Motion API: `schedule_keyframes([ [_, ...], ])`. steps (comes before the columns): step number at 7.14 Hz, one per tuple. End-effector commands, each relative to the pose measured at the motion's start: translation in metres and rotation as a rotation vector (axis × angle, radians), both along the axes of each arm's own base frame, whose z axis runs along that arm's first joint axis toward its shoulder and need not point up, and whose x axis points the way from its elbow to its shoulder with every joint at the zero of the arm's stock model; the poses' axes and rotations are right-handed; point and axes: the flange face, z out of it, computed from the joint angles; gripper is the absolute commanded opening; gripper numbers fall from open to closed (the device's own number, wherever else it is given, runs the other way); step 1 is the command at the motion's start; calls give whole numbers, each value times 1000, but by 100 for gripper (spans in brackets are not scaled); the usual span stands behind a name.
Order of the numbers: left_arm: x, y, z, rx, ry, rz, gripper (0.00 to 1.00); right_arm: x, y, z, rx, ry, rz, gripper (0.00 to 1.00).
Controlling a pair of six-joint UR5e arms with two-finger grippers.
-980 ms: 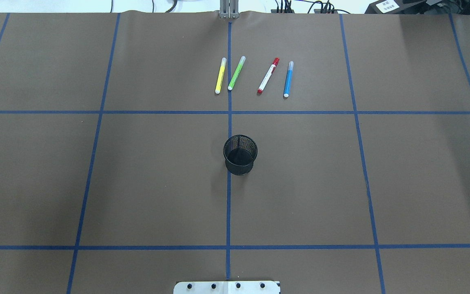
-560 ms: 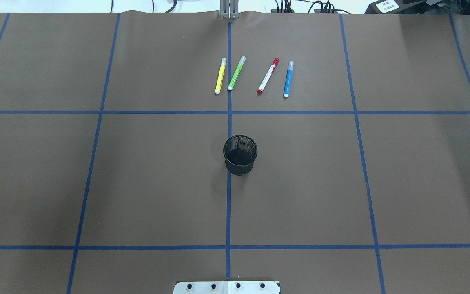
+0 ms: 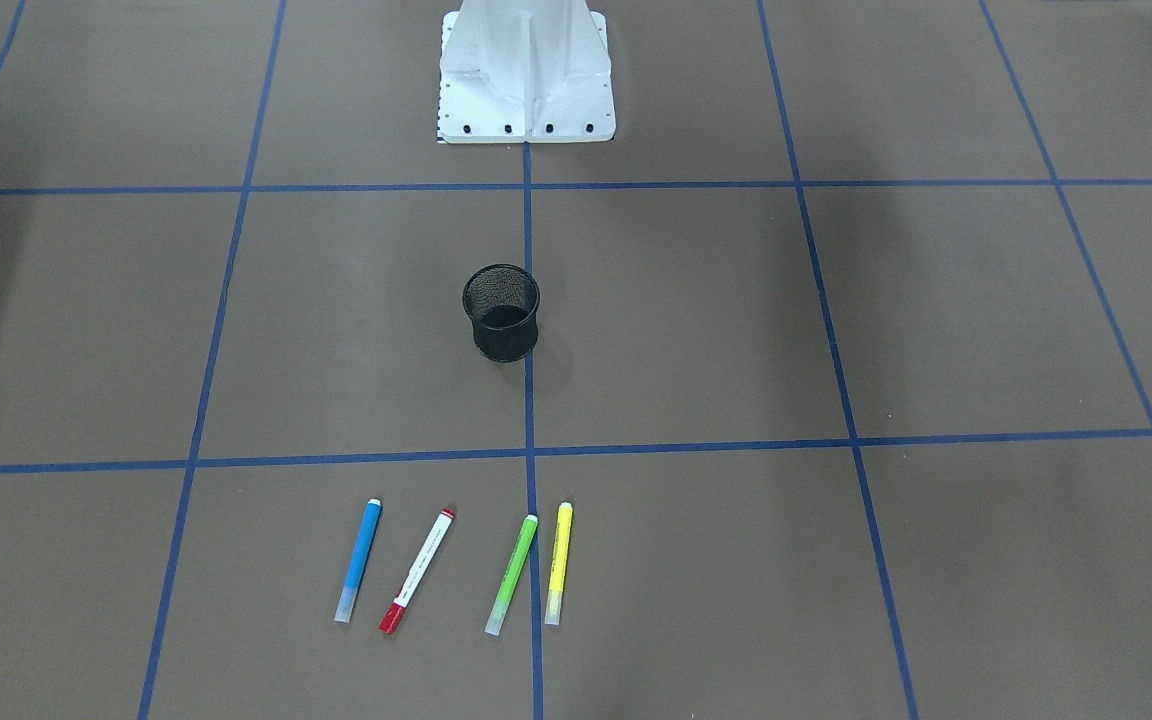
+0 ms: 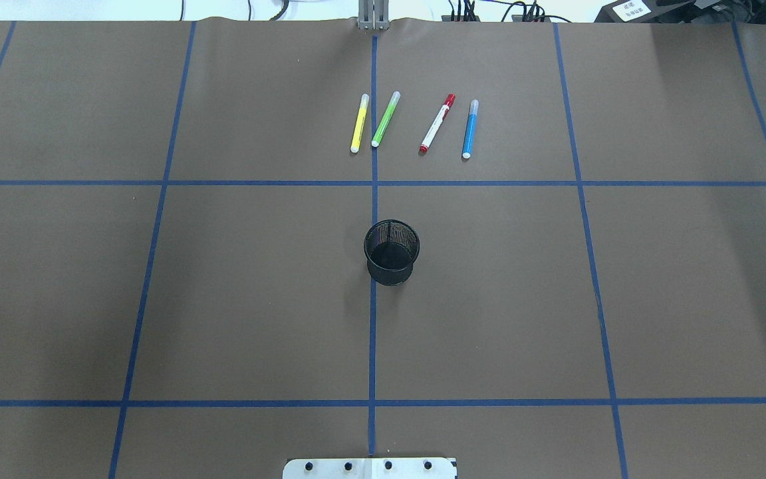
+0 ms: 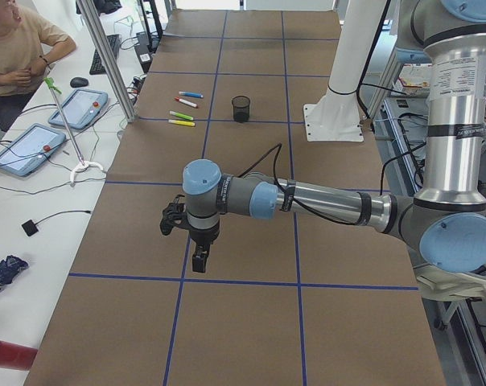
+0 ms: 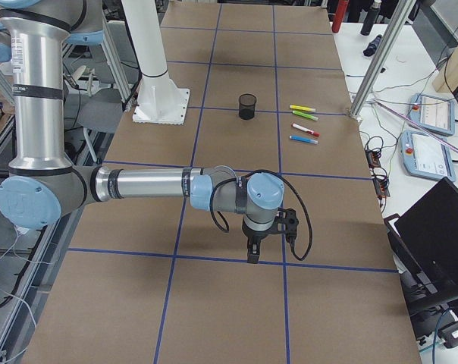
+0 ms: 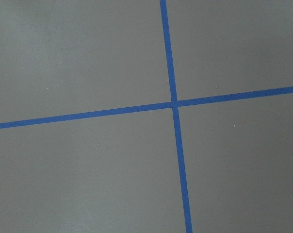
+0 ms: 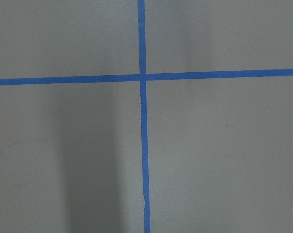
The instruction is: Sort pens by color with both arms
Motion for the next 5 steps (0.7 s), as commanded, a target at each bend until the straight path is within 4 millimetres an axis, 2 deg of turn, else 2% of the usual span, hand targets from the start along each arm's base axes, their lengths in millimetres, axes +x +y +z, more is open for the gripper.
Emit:
schedule_keyframes([
  [1,0,-1,-1,2,0,0,100,0,0,-3,5,-1,0,100],
  [2,0,-1,-3,7,2,0,100,0,0,-3,5,-1,0,100],
  [3,0,3,-13,27,1,0,100,0,-1,-4,7,-1,0,100],
  [5,-1,5,-15,30,0,0,100,0,-1,-4,8,-3,0,100],
])
